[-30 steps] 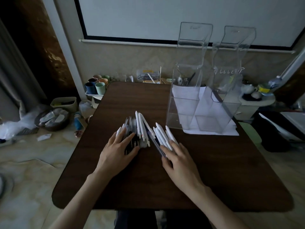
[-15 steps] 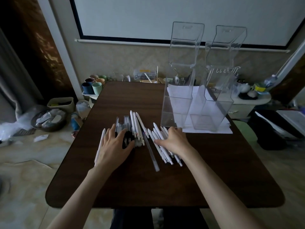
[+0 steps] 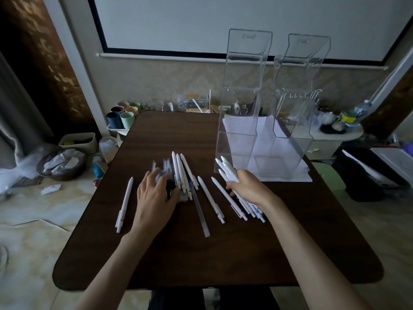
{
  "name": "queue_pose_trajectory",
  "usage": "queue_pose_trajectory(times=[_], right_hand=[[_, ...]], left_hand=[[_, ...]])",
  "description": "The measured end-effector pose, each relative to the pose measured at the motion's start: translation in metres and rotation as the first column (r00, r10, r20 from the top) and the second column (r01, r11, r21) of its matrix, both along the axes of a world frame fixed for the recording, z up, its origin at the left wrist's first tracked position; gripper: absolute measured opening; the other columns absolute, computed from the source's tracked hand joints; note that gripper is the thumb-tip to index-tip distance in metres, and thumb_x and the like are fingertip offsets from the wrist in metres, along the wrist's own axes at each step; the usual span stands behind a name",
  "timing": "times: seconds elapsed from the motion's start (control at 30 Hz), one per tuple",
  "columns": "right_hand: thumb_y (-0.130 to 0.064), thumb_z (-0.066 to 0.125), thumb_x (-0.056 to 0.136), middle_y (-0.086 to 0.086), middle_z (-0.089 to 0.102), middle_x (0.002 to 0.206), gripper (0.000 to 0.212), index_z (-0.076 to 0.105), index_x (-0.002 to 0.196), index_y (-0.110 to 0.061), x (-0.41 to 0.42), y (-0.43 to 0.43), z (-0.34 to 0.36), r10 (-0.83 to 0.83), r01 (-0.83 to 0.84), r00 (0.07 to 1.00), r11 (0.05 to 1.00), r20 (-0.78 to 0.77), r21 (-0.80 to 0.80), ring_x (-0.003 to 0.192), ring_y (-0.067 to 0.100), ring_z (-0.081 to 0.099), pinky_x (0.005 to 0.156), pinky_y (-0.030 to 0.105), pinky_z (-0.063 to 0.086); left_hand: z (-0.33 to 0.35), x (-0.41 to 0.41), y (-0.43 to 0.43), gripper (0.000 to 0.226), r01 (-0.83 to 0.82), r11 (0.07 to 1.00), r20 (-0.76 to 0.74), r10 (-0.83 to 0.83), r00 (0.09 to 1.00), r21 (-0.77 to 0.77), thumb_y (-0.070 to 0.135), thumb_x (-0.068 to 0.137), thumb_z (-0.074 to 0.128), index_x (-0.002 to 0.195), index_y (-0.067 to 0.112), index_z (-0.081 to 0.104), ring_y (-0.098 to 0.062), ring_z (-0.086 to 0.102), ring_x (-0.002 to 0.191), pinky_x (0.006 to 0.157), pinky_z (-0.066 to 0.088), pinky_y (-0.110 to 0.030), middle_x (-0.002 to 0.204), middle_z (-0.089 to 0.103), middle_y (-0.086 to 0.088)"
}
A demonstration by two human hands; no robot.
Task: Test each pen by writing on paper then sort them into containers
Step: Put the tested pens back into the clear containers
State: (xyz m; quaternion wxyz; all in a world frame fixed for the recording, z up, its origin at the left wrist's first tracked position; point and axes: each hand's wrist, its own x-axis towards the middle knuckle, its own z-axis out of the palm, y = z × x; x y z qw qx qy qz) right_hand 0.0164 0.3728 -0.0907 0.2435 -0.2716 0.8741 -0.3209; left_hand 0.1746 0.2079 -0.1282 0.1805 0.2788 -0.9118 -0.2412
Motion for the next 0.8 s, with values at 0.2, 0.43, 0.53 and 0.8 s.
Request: queue_pose_trajectory(times=[0.2,0.43,0.53,0.8], right_hand=[[-0.022,0.044,0.098,-0.004,0.057,0.081,0.010,0.048,0.106,-0.016,0.006,0.007,0.038,0.025,-0.044,0.998,0.914,-0.053,-0.404,0.071,0.008,0.059,0.070,0.025,0.048],[-0.008,0.043,0.098,-0.001,0.056,0.078,0.017,0.045,0.100,-0.025,-0.021,-0.025,0.125,-0.171,-0.015,0.981,0.422,-0.096,-0.906,0.064,0.004,0.058,0.064,0.018,0.050],[-0.007,0.043,0.098,-0.001,0.056,0.077,0.020,0.042,0.093,-0.026,-0.042,-0.046,0.133,-0.277,0.000,0.954,0.374,-0.112,-0.927,0.065,0.008,0.056,0.059,0.016,0.047],[0.002,0.061,0.085,0.010,0.053,0.126,0.040,0.048,0.121,-0.010,-0.066,-0.069,0.082,-0.176,0.142,0.984,0.630,0.038,-0.763,0.115,0.020,0.052,0.090,0.014,0.042]], left_hand=[[0.008,-0.009,-0.005,0.046,0.007,1.000,-0.004,-0.007,1.000,-0.007,0.031,0.092,0.055,0.135,0.018,0.044,-0.028,0.024,0.138,0.111,0.024,-0.043,0.149,0.028,-0.010],[0.007,-0.026,-0.012,0.053,0.070,0.997,0.124,-0.065,0.990,-0.039,0.038,0.094,0.048,0.142,0.023,0.034,-0.024,0.010,0.143,0.113,0.016,-0.043,0.154,0.018,-0.008],[0.003,-0.028,-0.013,0.053,0.086,0.994,0.192,-0.072,0.979,-0.067,0.043,0.095,0.042,0.144,0.026,0.031,-0.022,0.013,0.142,0.115,0.017,-0.043,0.153,0.022,-0.005],[0.002,-0.028,-0.017,0.052,0.110,0.989,0.218,-0.087,0.972,-0.097,0.045,0.096,0.037,0.144,0.028,0.030,-0.020,0.010,0.143,0.115,0.014,-0.041,0.153,0.022,-0.002]])
